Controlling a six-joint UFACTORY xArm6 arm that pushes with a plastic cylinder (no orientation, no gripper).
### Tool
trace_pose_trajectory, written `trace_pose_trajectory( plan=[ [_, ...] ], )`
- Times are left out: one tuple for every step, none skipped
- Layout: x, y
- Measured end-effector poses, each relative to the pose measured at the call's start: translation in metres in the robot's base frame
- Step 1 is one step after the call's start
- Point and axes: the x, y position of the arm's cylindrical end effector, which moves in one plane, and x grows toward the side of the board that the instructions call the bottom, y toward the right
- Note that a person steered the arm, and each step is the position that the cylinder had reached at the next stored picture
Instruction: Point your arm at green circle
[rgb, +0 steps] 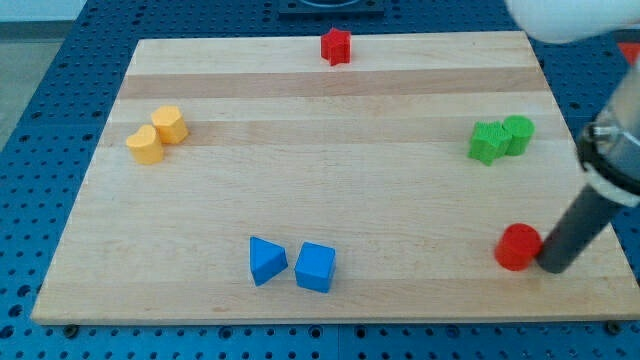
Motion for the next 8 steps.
trace_pose_trajectory(
  plan=[
    [-0.001,-0.027],
    [-0.002,-0.052],
    [-0.01,-0.065],
    [-0.023,-0.066],
    [-0.034,-0.088],
    [-0.035,-0.125],
    [-0.038,-0.144],
    [-0.039,-0.145]
  ],
)
